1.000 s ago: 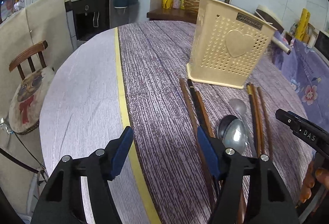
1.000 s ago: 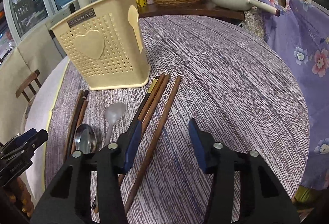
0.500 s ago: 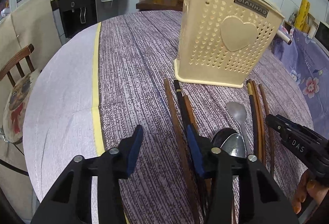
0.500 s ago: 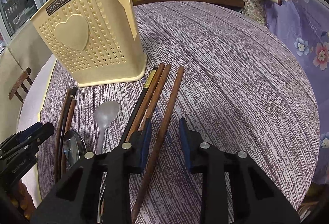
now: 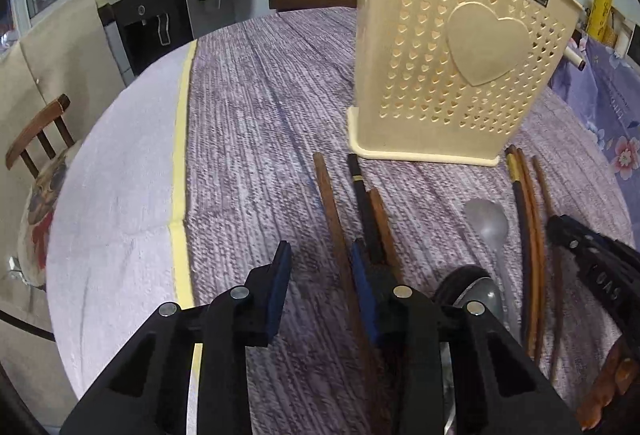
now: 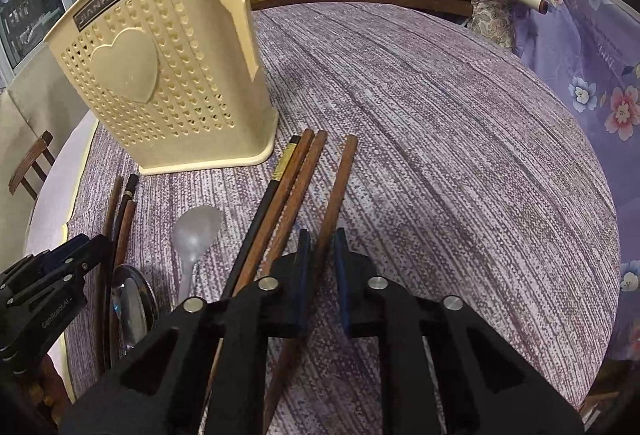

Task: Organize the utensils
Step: 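Close the left tool on a brown chopstick while the right tool grasps another chopstick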

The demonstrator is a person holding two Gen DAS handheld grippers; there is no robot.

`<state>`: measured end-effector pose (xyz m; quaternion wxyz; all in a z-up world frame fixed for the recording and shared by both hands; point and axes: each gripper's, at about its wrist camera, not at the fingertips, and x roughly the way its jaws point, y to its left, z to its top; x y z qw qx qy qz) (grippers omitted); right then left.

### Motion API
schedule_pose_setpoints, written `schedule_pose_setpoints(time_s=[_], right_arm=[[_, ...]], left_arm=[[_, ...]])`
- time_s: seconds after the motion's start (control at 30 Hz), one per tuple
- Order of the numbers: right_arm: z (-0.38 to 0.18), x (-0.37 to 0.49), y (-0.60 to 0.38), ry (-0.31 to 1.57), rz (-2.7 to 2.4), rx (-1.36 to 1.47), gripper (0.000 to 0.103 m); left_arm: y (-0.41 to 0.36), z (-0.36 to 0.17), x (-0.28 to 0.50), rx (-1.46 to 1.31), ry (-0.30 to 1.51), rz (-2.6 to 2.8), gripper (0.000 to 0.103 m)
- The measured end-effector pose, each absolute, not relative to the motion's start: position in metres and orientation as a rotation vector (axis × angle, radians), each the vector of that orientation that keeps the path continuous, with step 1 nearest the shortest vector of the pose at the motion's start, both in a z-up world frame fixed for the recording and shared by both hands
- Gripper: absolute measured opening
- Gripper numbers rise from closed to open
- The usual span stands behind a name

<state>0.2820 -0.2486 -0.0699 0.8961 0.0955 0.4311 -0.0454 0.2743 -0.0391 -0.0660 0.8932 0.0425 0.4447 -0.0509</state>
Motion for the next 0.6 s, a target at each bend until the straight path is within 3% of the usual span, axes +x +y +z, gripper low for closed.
schedule_pose_setpoints(time_s=[0.43,0.6], right_arm=[[-0.068,0.308,-0.249,0.906,-0.135,0.181,0.011],[-0.069,0.314,-0.247,0.905,-0.146,0.158,0.011]], left_arm=[[-0.044,-0.065,0.300,0.101,0.943,-0.066,0.029],[-0.047,-0.066,0.299,0.107,0.938,-0.055,0.018]])
